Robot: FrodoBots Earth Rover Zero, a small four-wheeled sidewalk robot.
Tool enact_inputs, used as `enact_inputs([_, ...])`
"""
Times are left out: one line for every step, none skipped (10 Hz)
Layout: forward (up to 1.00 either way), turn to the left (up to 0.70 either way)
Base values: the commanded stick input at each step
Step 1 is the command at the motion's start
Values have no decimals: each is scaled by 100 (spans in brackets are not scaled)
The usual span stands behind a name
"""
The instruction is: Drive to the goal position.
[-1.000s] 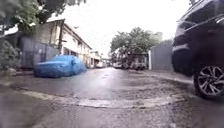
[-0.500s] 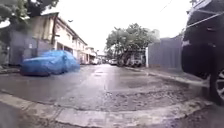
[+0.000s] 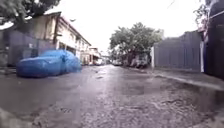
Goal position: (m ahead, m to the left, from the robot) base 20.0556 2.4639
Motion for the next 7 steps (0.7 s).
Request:
enact_inputs([100, 0])
enact_inputs([100, 0])
enact_inputs([100, 0])
enact_inputs([100, 0])
enact_inputs([100, 0])
enact_inputs([100, 0])
enact_inputs([100, 0])
